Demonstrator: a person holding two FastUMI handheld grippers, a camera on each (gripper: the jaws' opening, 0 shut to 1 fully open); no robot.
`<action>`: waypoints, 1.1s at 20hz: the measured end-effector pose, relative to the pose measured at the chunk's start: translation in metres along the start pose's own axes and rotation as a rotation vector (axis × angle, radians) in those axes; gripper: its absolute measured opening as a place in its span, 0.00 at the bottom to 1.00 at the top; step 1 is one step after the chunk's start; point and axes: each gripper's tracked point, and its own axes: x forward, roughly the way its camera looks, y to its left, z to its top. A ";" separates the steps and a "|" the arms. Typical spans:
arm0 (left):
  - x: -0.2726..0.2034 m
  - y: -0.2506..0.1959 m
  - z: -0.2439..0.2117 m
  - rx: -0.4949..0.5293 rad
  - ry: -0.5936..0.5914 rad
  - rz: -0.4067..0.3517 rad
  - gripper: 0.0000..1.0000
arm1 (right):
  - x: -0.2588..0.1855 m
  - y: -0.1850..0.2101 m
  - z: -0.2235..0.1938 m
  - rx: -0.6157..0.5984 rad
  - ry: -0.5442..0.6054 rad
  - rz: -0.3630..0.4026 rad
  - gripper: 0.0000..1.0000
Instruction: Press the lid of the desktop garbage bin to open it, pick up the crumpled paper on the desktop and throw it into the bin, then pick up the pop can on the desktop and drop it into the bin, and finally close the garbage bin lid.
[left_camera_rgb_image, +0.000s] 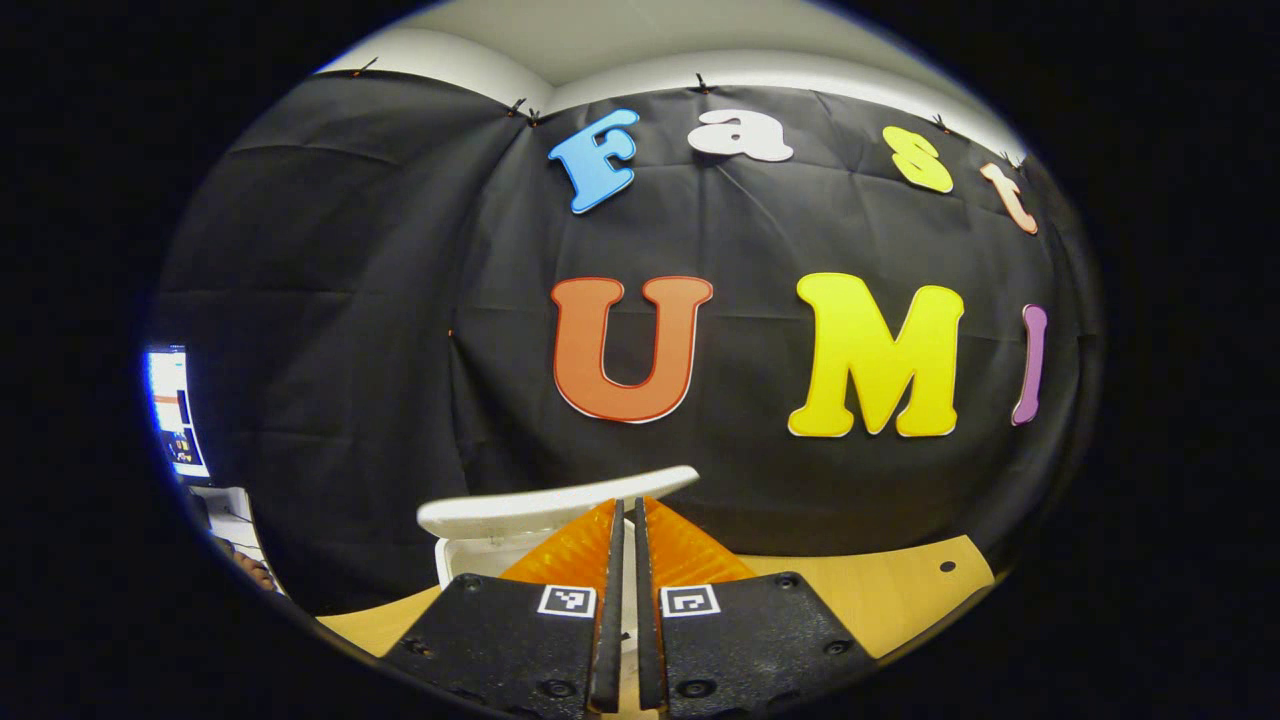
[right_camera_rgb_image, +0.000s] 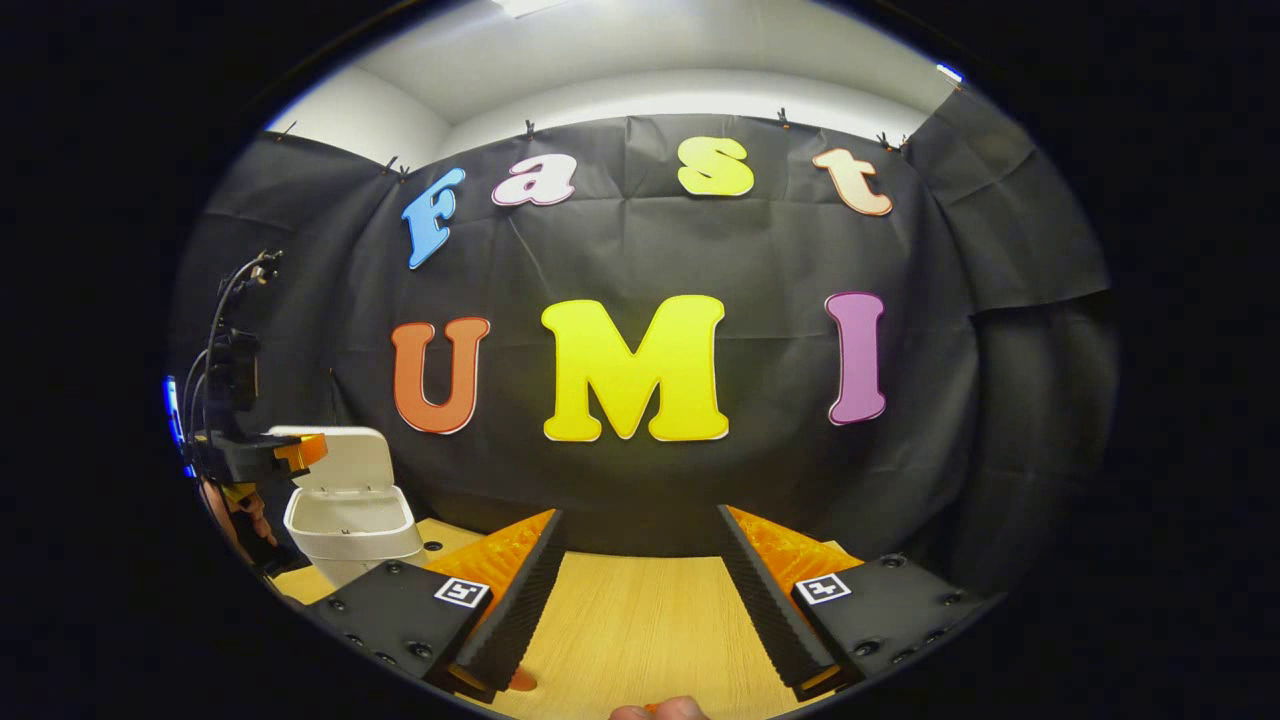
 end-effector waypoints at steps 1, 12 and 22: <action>-0.003 -0.004 0.000 -0.006 -0.003 -0.018 0.11 | -0.001 -0.004 -0.003 0.001 0.006 -0.005 0.95; -0.060 -0.072 -0.032 0.022 0.000 -0.244 0.65 | -0.016 -0.041 -0.088 -0.041 0.184 -0.001 0.95; -0.096 -0.092 -0.068 0.023 0.099 -0.299 0.95 | -0.039 -0.044 -0.230 0.002 0.500 0.068 0.95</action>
